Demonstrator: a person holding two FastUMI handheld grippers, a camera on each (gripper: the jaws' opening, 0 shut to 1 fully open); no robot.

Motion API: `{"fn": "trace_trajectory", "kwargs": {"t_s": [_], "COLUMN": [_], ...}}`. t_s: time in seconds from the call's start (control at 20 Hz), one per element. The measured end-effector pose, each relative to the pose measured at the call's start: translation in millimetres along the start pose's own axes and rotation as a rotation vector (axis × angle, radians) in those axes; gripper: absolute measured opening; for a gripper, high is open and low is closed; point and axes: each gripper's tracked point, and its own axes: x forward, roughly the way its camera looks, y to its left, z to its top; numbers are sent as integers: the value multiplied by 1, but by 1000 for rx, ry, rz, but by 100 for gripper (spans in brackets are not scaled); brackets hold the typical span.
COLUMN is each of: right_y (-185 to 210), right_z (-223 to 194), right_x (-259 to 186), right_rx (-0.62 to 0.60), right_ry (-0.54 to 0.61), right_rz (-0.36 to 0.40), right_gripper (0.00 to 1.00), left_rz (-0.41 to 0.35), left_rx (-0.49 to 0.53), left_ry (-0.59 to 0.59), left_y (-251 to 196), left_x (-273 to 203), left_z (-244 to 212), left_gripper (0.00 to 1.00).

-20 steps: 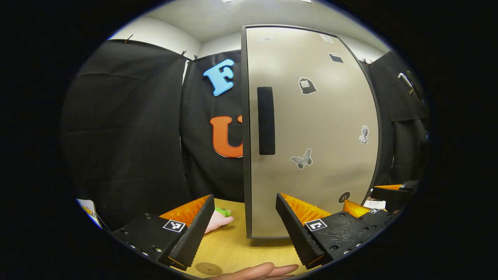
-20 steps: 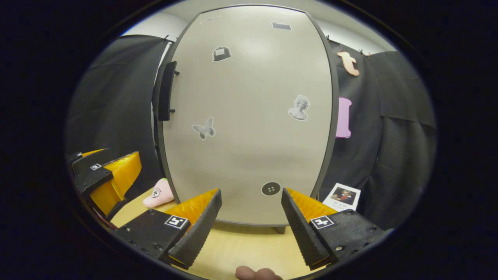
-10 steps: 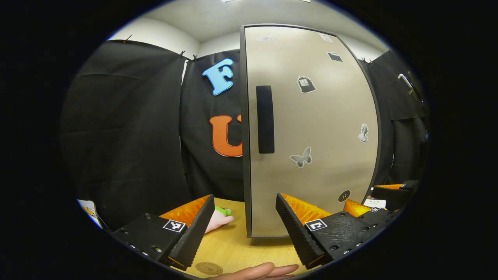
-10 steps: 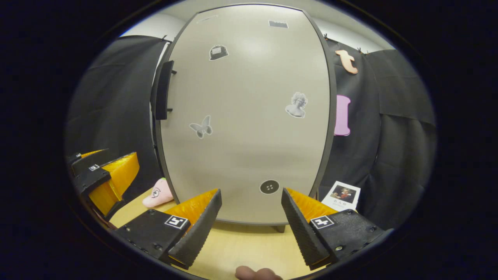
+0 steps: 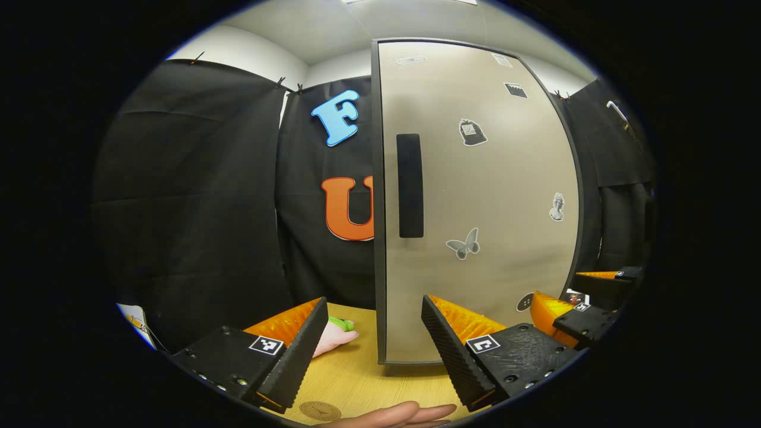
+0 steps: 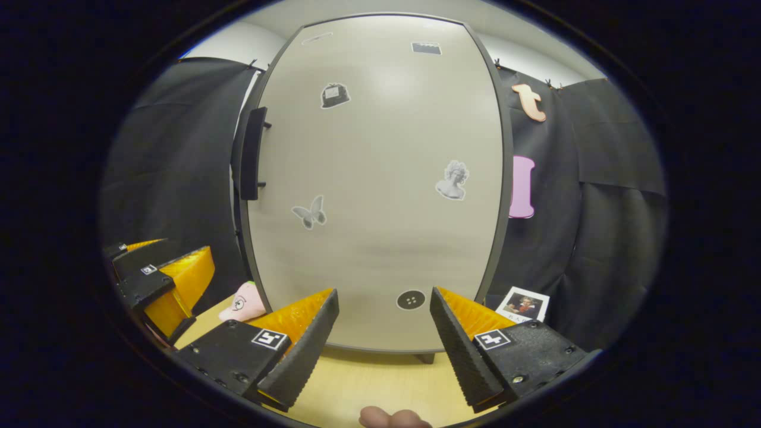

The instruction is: Open the cabinet door with the right hand, grasp the bottle in the cabinet with the left hand and place it on the coaster, then close the cabinet door with the right hand.

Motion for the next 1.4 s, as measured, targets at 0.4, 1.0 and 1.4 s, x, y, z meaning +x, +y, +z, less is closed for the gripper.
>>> {"fn": "trace_trajectory", "kwargs": {"t_s": [0.4,1.0,1.4], "right_y": [-19,143,180], "right_z": [71,152,151], "right_x": [19,48,73], "right_rx": [59,-81,-112], "right_ry": [-138,-233,-248], "right_rz": [-30,299,298], "right_gripper": [99,99,36], "left_rz": [-90,-30,96], "left_rx": [-4,186,178], "left_ry": [-14,-66,-12], "left_y": [-24,40,113], "left_x": [0,-53,-74], "left_z": [16,23,11], "left_gripper": [96,96,96]}}
